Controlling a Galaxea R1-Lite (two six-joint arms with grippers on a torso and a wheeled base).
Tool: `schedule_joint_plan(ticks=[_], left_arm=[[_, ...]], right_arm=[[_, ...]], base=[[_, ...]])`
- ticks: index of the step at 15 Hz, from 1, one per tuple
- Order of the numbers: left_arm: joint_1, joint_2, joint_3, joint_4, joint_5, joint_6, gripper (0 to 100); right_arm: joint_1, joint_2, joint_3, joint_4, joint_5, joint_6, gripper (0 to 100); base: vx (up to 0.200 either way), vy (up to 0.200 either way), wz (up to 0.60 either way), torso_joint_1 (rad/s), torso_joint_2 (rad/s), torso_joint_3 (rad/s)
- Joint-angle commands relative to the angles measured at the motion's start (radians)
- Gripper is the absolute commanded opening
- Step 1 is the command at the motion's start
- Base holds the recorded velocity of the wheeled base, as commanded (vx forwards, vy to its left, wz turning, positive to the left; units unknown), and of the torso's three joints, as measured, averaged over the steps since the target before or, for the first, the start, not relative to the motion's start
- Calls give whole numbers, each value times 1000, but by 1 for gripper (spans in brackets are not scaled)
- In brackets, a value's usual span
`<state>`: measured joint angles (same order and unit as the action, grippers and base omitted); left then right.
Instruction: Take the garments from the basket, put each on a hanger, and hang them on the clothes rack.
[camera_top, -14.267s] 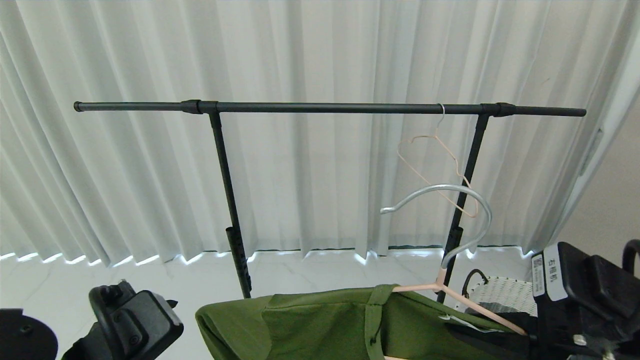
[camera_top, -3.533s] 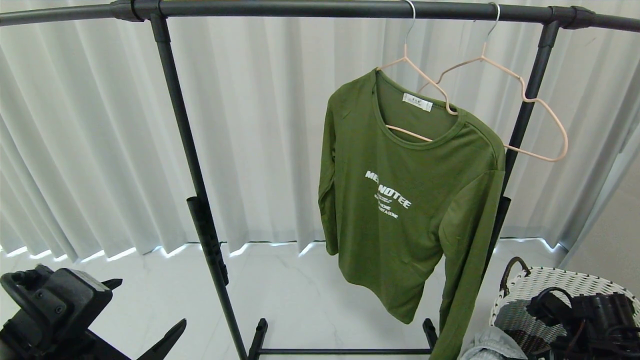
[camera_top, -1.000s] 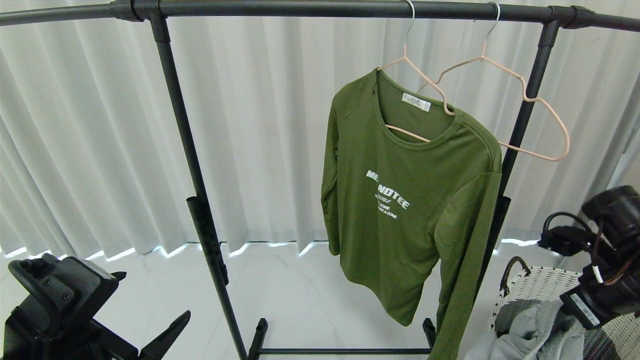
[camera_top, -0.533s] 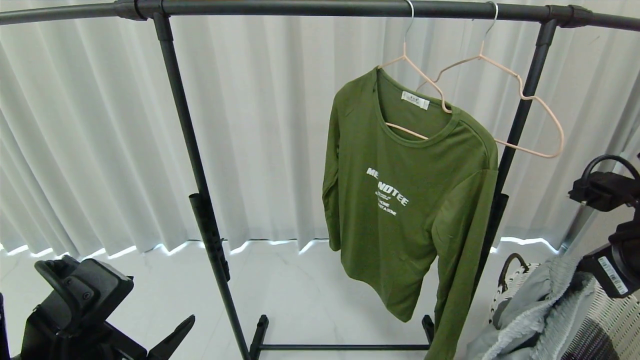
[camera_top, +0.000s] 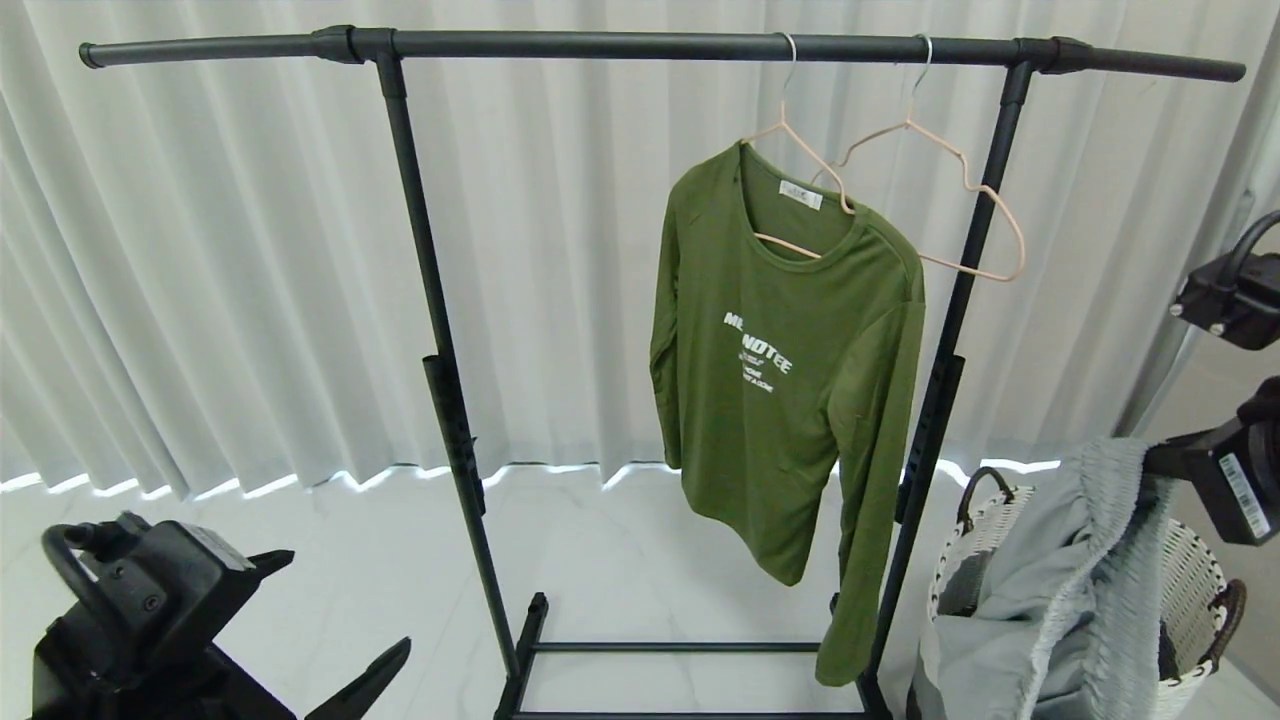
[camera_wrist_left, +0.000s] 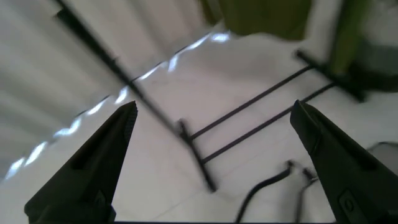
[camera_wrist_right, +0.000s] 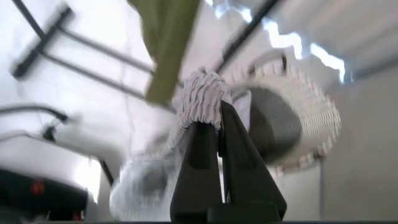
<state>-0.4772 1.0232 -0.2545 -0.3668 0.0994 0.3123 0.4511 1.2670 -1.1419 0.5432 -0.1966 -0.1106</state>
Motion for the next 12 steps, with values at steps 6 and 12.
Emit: schedule_joint_plan(ticks=[6, 12], left_arm=[[-350, 149, -161, -18, -98, -139, 100], [-638, 483, -396, -18, -156, -630, 100]], right_arm=[[196, -15, -45, -180, 6, 0, 0], [251, -20, -36, -229, 6, 0, 0]], base=[[0, 0, 0, 0, 0, 0], [0, 0, 0, 0, 0, 0]])
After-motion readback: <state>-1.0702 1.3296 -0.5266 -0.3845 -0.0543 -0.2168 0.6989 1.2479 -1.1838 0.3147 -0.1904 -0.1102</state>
